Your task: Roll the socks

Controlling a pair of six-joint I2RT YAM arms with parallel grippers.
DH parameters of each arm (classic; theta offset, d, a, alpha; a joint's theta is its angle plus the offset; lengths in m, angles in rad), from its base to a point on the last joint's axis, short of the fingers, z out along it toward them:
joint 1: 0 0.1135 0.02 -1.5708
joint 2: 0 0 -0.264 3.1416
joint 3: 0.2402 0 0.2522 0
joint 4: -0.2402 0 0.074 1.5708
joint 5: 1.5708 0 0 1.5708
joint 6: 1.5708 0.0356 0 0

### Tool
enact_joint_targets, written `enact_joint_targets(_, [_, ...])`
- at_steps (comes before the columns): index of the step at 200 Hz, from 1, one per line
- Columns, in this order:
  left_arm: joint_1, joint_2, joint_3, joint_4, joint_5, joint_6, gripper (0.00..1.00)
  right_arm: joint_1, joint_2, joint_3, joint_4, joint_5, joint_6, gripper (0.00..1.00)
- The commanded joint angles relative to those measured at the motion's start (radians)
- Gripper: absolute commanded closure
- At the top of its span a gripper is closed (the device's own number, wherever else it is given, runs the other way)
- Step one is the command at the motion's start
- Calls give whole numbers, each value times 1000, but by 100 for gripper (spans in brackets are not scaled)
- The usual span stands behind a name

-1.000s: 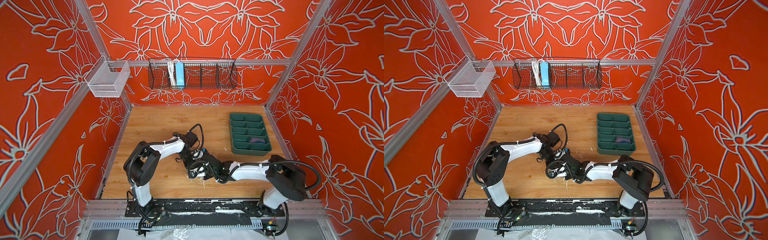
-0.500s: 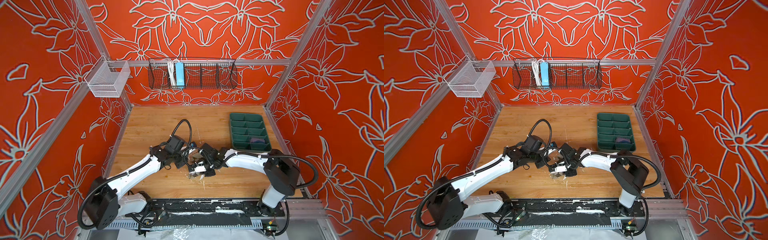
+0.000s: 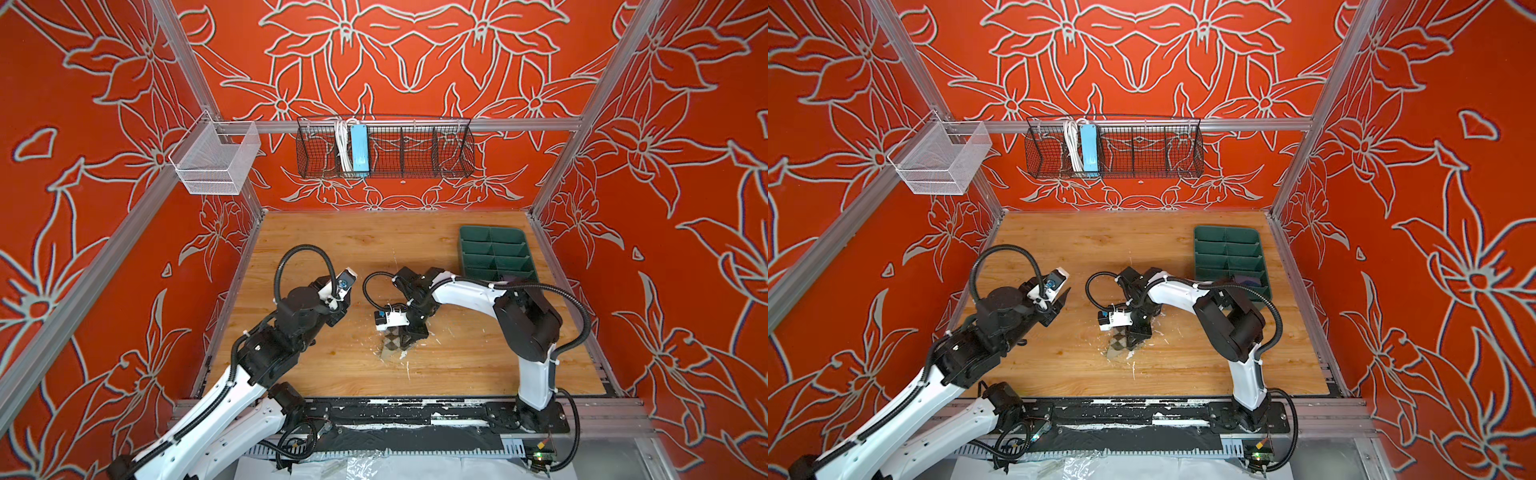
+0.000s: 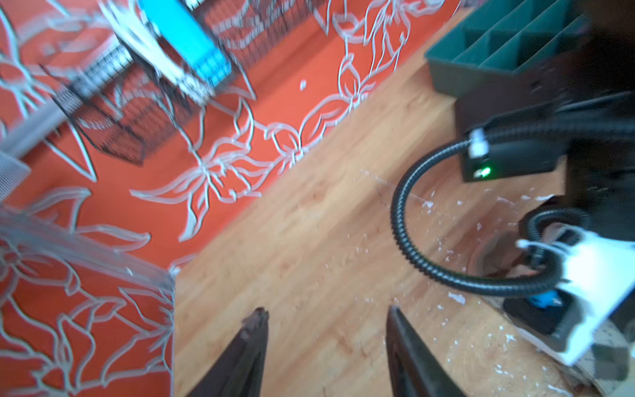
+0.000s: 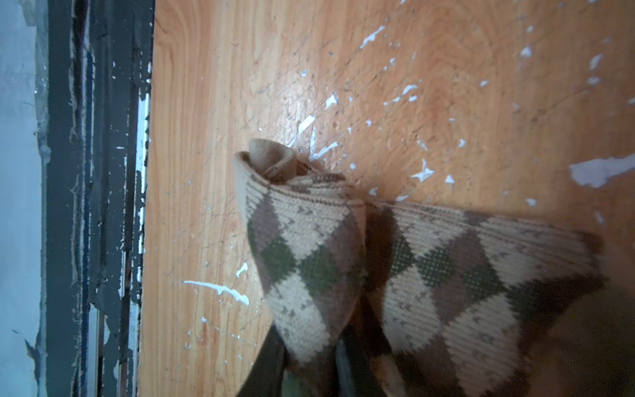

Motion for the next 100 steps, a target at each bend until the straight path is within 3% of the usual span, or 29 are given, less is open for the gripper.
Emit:
enact_joint_targets(1, [-28, 0, 40, -23, 161, 184, 43, -1, 37, 13, -6, 75, 20, 100])
enact_joint_targets(23, [-136, 68, 64, -98, 150, 338, 42, -1, 40, 10, 30, 115, 35, 100])
enact_joint_targets(57, [-402, 239, -41, -47, -54, 502, 41, -4, 40, -1, 78, 121, 30, 100])
enact_joint_targets(100, [-519, 511, -149, 150, -72, 353, 43, -14, 40, 9, 59, 86, 10, 100])
